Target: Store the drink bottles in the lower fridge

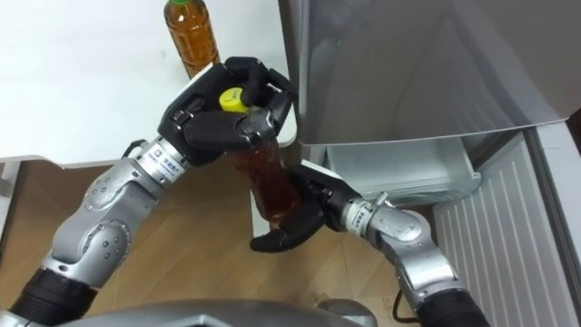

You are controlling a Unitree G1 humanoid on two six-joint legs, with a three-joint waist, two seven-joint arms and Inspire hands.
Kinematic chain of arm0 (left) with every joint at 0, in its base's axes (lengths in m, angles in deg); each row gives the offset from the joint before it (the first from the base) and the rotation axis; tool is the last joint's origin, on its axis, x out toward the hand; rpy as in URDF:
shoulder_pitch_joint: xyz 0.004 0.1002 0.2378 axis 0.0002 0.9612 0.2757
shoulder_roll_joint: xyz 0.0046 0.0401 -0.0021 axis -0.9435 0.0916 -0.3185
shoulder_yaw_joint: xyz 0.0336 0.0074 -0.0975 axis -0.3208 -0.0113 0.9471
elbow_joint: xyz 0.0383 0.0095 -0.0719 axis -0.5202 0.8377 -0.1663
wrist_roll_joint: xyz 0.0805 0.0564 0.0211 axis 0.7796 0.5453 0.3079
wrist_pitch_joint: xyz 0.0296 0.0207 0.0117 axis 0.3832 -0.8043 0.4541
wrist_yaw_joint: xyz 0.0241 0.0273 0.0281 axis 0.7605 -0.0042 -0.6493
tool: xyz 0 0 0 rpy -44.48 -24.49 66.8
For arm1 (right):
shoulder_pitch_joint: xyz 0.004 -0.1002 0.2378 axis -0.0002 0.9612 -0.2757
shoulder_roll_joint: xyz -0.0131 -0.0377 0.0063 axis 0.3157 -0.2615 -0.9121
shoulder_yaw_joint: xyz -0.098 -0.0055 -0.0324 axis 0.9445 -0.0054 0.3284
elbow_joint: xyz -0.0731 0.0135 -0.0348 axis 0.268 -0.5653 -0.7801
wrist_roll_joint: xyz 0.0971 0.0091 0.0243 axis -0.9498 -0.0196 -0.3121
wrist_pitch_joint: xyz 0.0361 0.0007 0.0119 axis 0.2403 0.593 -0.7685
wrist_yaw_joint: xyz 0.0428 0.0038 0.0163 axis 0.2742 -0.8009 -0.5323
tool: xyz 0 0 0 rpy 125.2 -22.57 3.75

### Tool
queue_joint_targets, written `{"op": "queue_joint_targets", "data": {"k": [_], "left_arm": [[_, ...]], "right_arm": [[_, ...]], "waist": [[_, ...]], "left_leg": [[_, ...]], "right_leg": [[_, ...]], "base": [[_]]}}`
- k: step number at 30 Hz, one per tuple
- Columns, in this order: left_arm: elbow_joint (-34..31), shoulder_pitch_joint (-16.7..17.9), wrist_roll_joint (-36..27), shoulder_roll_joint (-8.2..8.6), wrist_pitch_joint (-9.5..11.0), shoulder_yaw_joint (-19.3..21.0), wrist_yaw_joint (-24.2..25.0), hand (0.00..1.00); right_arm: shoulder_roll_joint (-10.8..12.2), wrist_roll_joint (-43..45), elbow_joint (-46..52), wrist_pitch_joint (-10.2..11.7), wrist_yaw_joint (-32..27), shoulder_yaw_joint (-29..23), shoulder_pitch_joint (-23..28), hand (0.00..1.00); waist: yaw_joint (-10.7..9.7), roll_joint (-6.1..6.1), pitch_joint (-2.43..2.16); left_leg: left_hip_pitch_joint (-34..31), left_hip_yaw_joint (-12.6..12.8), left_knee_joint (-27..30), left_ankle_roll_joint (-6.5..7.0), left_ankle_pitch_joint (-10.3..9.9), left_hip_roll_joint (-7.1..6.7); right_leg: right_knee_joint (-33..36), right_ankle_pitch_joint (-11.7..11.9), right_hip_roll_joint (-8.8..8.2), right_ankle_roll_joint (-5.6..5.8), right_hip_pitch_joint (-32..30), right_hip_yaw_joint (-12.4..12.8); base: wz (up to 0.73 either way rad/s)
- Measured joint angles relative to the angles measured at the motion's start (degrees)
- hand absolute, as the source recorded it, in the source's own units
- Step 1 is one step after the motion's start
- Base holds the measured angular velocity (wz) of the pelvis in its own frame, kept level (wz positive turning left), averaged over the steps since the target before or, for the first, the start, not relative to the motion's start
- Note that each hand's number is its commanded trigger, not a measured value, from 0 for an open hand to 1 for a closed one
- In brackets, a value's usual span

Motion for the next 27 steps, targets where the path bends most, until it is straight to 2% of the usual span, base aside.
{"op": "queue_joint_targets", "data": {"k": [10, 11, 12, 13, 27], "left_arm": [[1.0, 0.1, 0.6, -1.12, 0.0, -1.7, 0.0, 1.0], [1.1, 0.1, 0.6, -1.14, 0.0, -1.8, 0.0, 1.0], [1.2, 0.1, 1.0, -1.13, 0.0, -1.9, 0.0, 1.0], [1.3, 0.1, 1.1, -1.13, 0.0, -2.0, 0.0, 1.0], [1.4, 0.1, 1.1, -0.35, 0.0, -2.4, 0.0, 1.0]], "right_arm": [[-0.3, -1.0, 0.0, 0.0, 2.6, 0.3, 0.0, 0.0], [-0.4, -1.4, 0.0, 0.0, 2.7, 0.3, 0.0, 0.07], [-0.4, -1.6, 0.0, 0.0, 2.7, 0.3, 0.0, 0.25], [-0.5, -1.6, 0.0, 0.0, 2.8, 0.3, 0.0, 1.0], [-0.1, -1.9, 0.0, -0.2, 3.4, 0.4, 0.0, 1.0]], "waist": [[0.1, 0.5, 0.06], [0.1, 0.5, 0.06], [0.1, 0.5, 0.06], [0.1, 0.51, 0.06], [0.1, 0.88, 0.09]], "left_leg": [[0.0, 0.1, -0.1, -0.09, -0.1, 0.14], [0.0, 0.1, -0.1, -0.09, -0.1, 0.14], [0.0, 0.1, -0.1, -0.09, -0.1, 0.15], [0.0, 0.1, -0.1, -0.09, -0.1, 0.15], [-0.3, 0.3, 0.0, -0.09, -0.1, 0.15]], "right_leg": [[0.0, 0.1, 0.13, -0.11, 0.0, 0.0], [0.0, 0.1, 0.13, -0.11, 0.0, 0.0], [0.0, 0.1, 0.13, -0.11, -0.1, 0.0], [0.0, 0.1, 0.13, -0.11, -0.1, 0.0], [0.9, 0.1, 0.01, -0.08, -0.8, 0.0]], "base": [[0.0], [0.0], [0.0], [0.0], [-0.01]]}}
